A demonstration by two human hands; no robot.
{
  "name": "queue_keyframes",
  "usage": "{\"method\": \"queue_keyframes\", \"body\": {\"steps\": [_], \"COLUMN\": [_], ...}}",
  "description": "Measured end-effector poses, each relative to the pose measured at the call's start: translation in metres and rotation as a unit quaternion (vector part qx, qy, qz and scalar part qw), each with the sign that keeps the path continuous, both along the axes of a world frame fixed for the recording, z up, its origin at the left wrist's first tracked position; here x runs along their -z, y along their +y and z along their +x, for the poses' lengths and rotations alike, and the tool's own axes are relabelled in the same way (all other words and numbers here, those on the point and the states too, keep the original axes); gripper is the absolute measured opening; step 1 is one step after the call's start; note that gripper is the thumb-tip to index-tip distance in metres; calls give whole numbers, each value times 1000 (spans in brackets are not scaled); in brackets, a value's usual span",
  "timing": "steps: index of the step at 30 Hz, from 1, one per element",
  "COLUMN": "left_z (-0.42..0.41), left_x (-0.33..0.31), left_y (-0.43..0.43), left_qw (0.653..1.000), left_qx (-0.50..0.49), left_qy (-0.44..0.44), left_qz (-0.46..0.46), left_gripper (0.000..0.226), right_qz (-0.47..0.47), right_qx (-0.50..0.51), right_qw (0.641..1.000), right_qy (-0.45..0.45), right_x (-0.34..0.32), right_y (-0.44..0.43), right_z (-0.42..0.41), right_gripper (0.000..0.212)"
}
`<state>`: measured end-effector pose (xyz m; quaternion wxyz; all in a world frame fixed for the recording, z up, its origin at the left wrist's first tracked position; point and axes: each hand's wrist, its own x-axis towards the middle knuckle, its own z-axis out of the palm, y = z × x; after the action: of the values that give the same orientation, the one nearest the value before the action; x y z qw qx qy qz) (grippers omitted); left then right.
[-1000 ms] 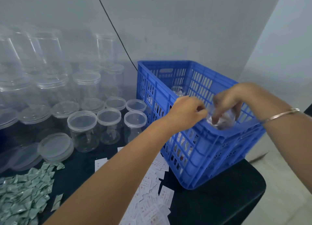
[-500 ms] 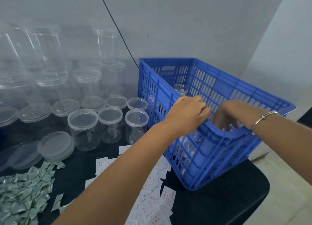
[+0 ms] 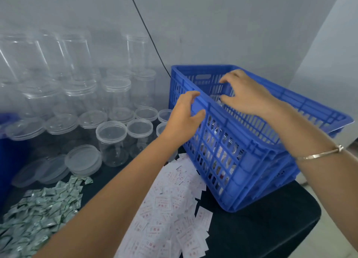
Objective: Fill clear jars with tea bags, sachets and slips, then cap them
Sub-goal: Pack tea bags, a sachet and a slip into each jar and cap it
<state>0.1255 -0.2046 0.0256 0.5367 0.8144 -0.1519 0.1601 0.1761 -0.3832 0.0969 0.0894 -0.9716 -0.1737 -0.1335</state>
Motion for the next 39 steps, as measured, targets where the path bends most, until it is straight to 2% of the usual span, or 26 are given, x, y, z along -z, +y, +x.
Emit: {"method": "queue_keyframes", "body": {"steps": [2,4,7,10,13,15,18,22,27,29,31,35,39], "left_z": [-2,-3,-3,-3,-4,-6,-10,-21,-53,-72,-94,-144,-195], "left_x": [6,14,28,45,62,71,79,82,80,80,83,99,114], "left_y": [16,34,65,95,115,120,122,118,106,104,108,133,161], "left_qw": [1000,998,995,987,981,980,980,983,994,991,990,985,976], "left_qx": [-20,-46,-86,-121,-134,-134,-120,-104,-29,-41,-66,-118,-174], "left_qy": [17,32,53,102,134,134,142,139,84,72,63,95,131], "left_qz": [-10,-17,-27,16,43,55,73,56,-58,-102,-111,-78,-12], "left_gripper": [46,44,35,37,37,36,37,46,74,84,83,72,71], "right_qz": [51,53,-11,-103,-109,-85,-30,-53,-83,-99,-121,-111,-85], "right_qx": [-64,-95,-92,-51,1,28,49,55,-19,-45,-70,-132,-171], "right_qw": [996,993,996,989,970,962,972,985,991,991,989,976,947], "right_qy": [-34,-35,-3,97,219,258,228,155,105,79,54,131,259], "right_x": [-1,3,22,53,92,117,141,122,71,61,58,73,98], "right_y": [37,72,113,137,141,138,135,137,152,162,172,190,210], "right_z": [-17,-28,-28,-9,11,17,19,4,-46,-72,-97,-131,-153], "right_gripper": [39,37,37,43,70,90,90,92,96,93,98,83,99]}}
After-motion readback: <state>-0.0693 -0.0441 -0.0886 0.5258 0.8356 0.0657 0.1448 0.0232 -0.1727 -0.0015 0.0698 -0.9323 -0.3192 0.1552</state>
